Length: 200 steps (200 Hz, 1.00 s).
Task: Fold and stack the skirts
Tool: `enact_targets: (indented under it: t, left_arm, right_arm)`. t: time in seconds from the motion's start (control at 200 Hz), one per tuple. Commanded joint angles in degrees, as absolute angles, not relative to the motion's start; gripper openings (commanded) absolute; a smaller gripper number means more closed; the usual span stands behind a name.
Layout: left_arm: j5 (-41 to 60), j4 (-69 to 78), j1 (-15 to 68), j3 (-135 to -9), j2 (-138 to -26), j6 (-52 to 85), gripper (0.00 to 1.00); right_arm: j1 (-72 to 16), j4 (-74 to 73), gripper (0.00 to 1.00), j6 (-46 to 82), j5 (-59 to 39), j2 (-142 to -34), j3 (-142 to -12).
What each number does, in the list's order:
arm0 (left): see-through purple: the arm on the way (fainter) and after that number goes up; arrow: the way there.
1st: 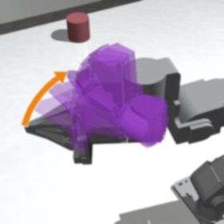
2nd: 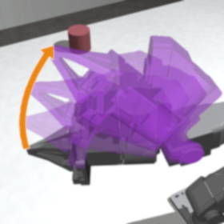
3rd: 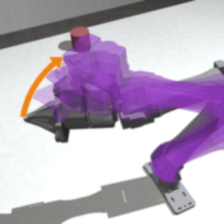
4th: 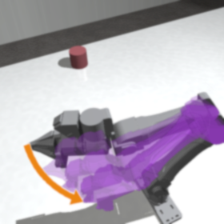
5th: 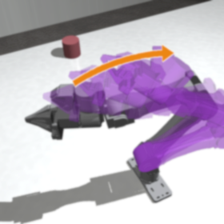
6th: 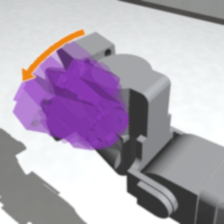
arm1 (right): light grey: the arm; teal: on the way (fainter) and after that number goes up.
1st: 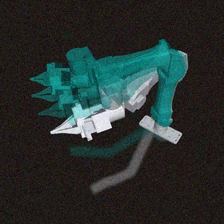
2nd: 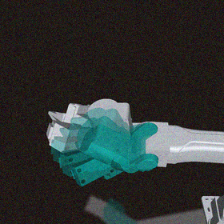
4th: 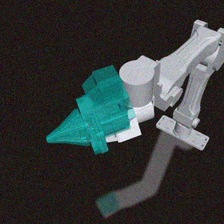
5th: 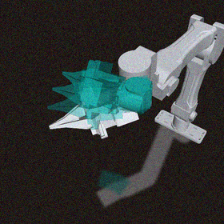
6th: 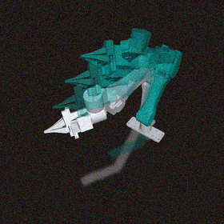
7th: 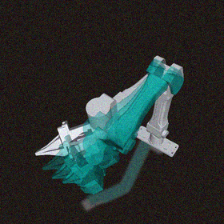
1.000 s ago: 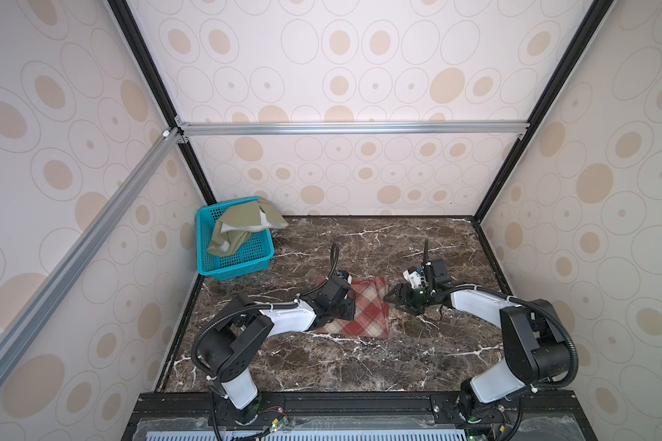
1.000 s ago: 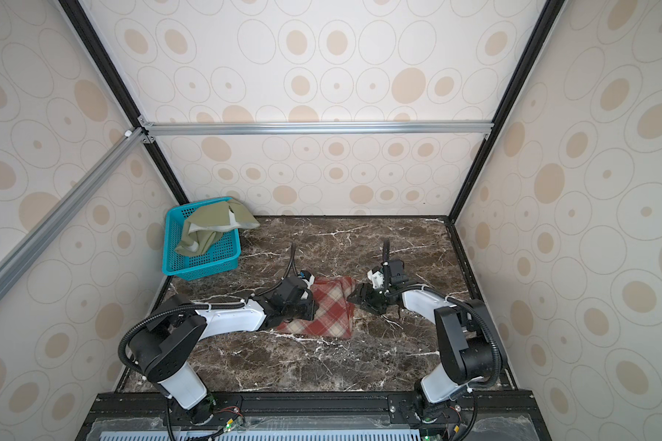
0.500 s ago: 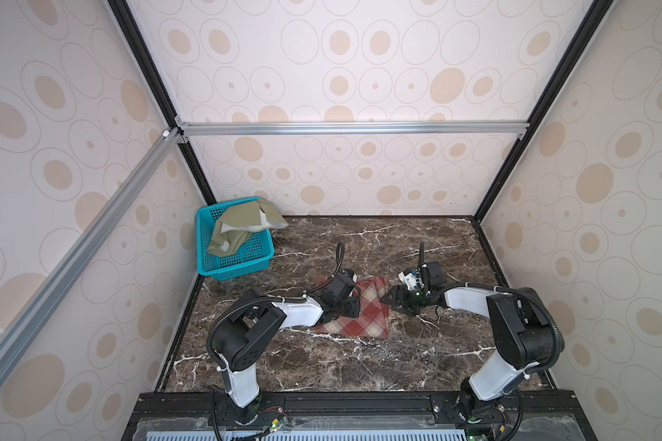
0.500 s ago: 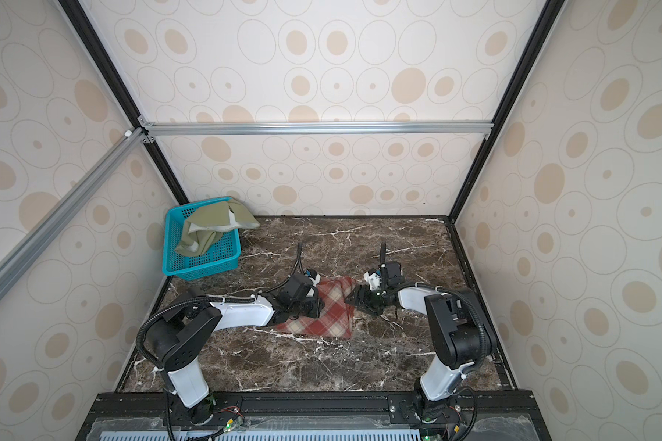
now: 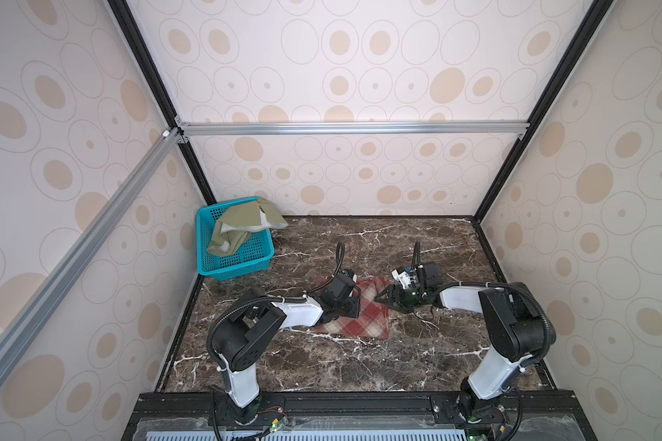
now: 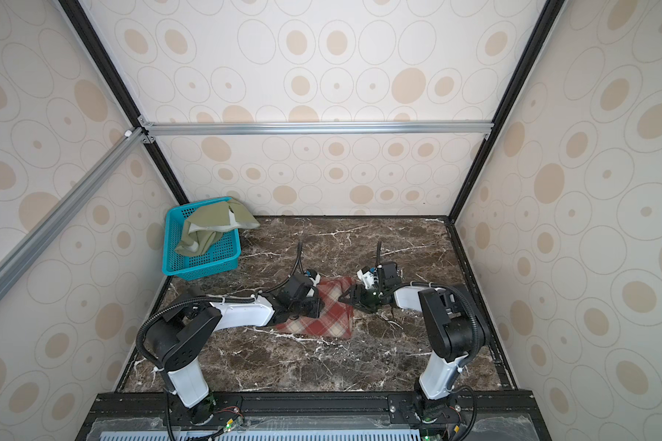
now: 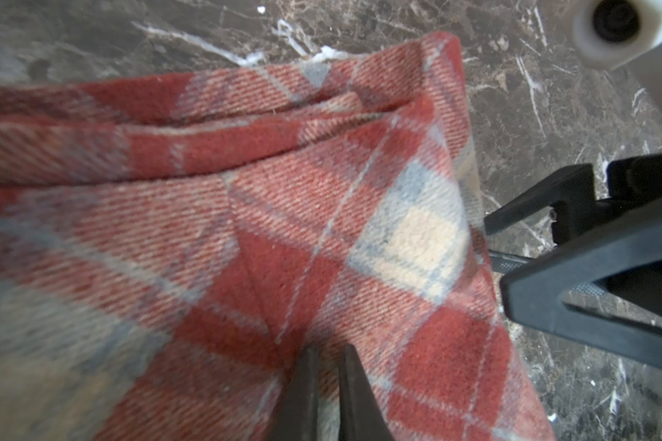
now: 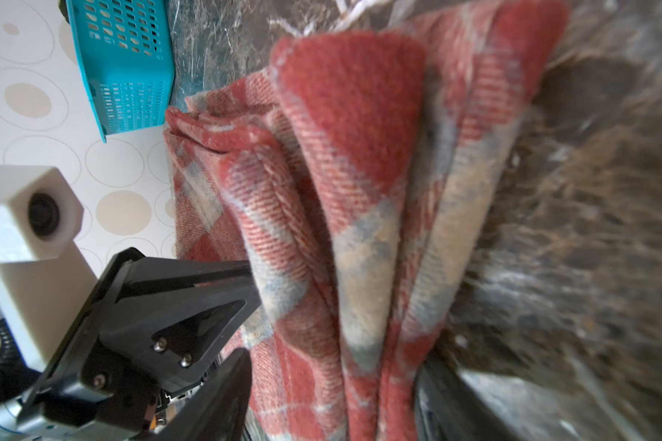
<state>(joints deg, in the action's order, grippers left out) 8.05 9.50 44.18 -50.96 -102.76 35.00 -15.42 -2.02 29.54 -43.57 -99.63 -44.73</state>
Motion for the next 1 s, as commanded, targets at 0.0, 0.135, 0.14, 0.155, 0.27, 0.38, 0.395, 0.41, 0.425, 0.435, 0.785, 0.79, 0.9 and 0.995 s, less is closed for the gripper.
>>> enact_targets:
  t: [0.0,0.135,0.14,0.155,0.27,0.38,0.395,0.41,0.425,0.435,0.785,0.79,0.9,0.995]
  left_arm:
    - [7.20,6.96,44.56,-52.61,-102.68,33.83,0.13]
    - [7.12,7.14,44.58,-52.79,-102.94,33.51,0.13]
    - [7.03,7.13,44.61,-52.76,-102.97,33.50,0.14]
    - [6.94,7.12,44.57,-52.78,-103.03,33.44,0.13]
    - [7.19,6.85,44.58,-53.15,-103.45,33.64,0.13]
    - [7.38,7.32,44.58,-52.69,-103.22,33.73,0.13]
    - [7.25,7.38,44.56,-52.65,-103.18,33.64,0.13]
    - [7.15,7.38,44.56,-52.57,-103.19,33.66,0.13]
    - [7.00,7.37,44.57,-52.56,-103.12,33.62,0.13]
    - [6.89,7.31,44.56,-52.56,-103.17,33.59,0.13]
    - [5.19,3.69,44.38,-54.85,-100.61,33.72,0.12]
    - [5.10,3.47,44.34,-54.93,-100.49,33.69,0.12]
    - [2.93,-0.26,43.87,-56.58,-97.62,32.25,0.12]
    - [0.66,-2.15,43.62,-56.71,-94.87,30.82,0.12]
  right_arm:
    - [-17.56,2.94,0.64,27.47,-38.19,-102.74,-43.60]
    - [-18.41,3.72,0.49,26.27,-36.25,-102.81,-43.74]
    - [-18.43,3.75,0.48,26.23,-36.19,-102.82,-43.71]
    - [-18.45,3.84,0.47,26.08,-35.99,-102.83,-43.81]
    - [-18.82,4.11,0.48,25.57,-35.55,-103.18,-44.06]
    - [-19.46,4.47,0.52,25.28,-34.77,-103.18,-44.40]
    - [-19.57,4.55,0.52,25.23,-34.57,-103.17,-44.50]
    - [-19.63,4.61,0.52,25.13,-34.23,-103.18,-44.62]
    - [-19.82,4.72,0.52,24.99,-34.05,-103.23,-44.64]
    - [-19.96,4.78,0.52,24.92,-33.91,-103.26,-44.74]
    - [-20.39,11.72,0.00,22.00,-31.53,-102.73,-50.62]
    - [-20.39,12.01,0.00,21.85,-31.45,-102.65,-50.80]
    - [-19.58,19.08,0.00,18.77,-28.85,-101.48,-55.58]
    - [-17.44,23.48,0.00,16.45,-27.21,-101.25,-59.18]
